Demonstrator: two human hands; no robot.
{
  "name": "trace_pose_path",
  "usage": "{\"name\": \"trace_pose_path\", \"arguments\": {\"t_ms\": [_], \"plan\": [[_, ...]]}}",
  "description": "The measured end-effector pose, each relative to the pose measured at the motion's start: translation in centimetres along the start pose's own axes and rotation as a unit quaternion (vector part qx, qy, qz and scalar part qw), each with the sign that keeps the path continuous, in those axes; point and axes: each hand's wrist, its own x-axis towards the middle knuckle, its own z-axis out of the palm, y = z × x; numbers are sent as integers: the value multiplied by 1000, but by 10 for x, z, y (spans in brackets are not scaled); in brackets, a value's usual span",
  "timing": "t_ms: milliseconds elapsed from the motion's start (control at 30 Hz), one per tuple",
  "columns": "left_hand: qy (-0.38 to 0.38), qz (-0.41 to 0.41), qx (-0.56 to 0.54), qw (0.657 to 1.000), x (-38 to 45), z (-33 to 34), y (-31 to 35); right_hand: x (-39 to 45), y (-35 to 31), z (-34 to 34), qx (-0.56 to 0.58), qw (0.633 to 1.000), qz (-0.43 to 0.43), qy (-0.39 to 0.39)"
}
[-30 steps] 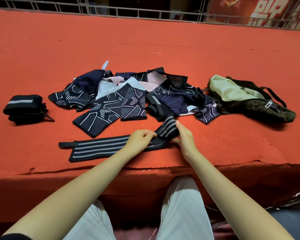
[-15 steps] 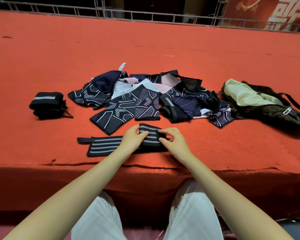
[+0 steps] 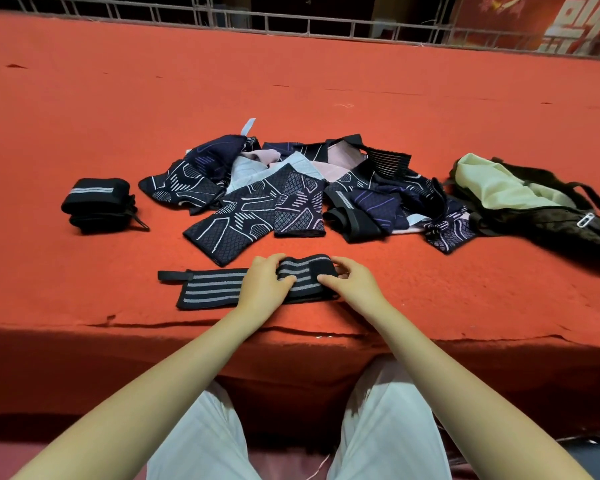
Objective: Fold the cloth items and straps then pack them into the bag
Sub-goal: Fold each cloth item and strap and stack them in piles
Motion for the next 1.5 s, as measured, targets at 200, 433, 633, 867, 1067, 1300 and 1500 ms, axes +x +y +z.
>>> {"name": "trace_pose_path", "arguments": {"t_ms": [200,433,633,867,1067,1300,1500], "plan": [[-7,-1,-42,999,2,10,16,-5,6,-2,100,995,-3,11],[18,-12,13,1000,3,2,4,-10,-9,4,293,955,30,-18],[-11,-180,-337,924,0,-23,2,-7,-25,25,140,983,-115,-40],[-64,-244,-346,904,-4,-57,-17,-4,-28,64,7,983,-174,-53],[-94,-161,-79,979,-4,-58,-24,-4,-21,65,65,996,-68,-9],[-16,-116,-20,993,-1,-51,-32,0,-25,59,70,996,35,-53],[-2,-64,-66,996,-8,-56,-40,5,-42,59,-51,992,52,-107]]}}
